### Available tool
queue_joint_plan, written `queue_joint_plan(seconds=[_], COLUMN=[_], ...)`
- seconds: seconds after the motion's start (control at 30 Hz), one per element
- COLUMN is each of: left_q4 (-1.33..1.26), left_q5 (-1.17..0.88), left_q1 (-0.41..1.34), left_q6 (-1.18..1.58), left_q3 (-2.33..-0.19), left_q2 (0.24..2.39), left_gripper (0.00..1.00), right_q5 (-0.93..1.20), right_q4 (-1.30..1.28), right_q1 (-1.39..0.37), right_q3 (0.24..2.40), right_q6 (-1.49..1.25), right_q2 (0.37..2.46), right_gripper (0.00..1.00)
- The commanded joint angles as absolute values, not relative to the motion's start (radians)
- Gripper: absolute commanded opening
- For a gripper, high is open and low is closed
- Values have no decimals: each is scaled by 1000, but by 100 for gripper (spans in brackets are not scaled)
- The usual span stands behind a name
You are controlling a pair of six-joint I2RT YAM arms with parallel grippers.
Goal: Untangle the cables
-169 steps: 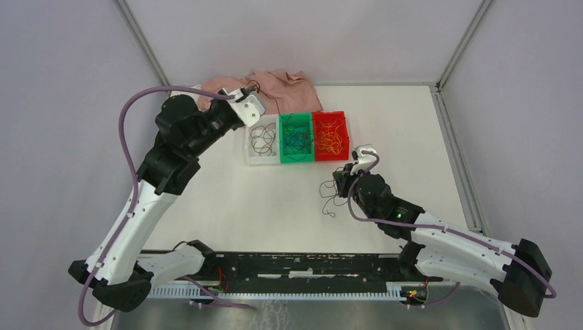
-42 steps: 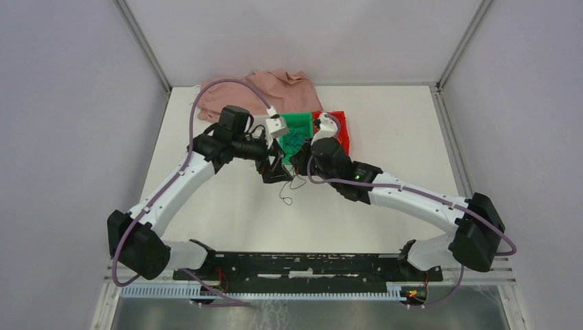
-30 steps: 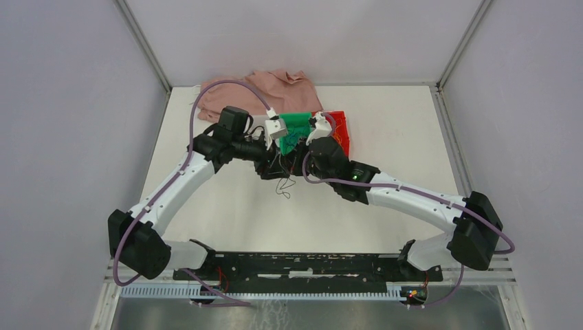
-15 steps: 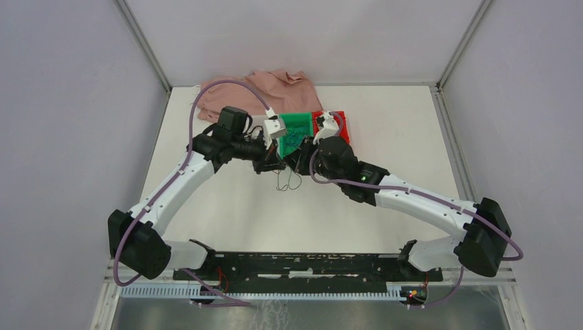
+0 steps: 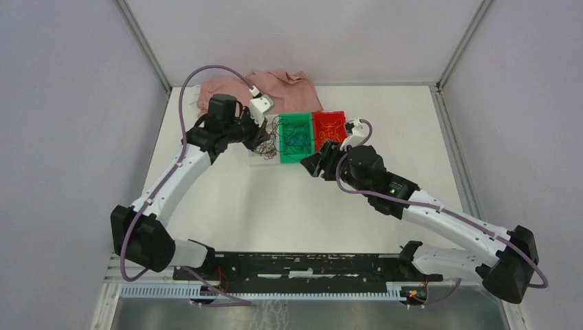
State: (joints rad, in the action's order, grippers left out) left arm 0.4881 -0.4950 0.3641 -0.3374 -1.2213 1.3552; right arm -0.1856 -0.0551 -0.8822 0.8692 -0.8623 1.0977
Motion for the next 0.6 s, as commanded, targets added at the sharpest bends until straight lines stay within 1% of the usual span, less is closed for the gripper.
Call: queue_joint_plan(seconds=[0.0, 0.1, 0.47, 0.57], left_q4=[346, 298, 40, 24], left_q5=[-320, -244, -73, -14], left_q1=[339, 332, 324, 324], left_q6=[-354, -398, -496, -552], left_q3=[-1235, -1229, -1218, -1232], left_q2=[1401, 1461, 1679, 1742], left_gripper=[3, 3, 3, 3], right_q5=[-227, -250, -295, -301], right_q4=[-93, -116, -164, -180], right_q1=[-864, -859, -842, -836], right_q3=[853, 848, 808, 804], right_q6=[-827, -807, -769, -760], right_q2=[1040, 1012, 937, 926], right_gripper=[63, 62, 58, 58])
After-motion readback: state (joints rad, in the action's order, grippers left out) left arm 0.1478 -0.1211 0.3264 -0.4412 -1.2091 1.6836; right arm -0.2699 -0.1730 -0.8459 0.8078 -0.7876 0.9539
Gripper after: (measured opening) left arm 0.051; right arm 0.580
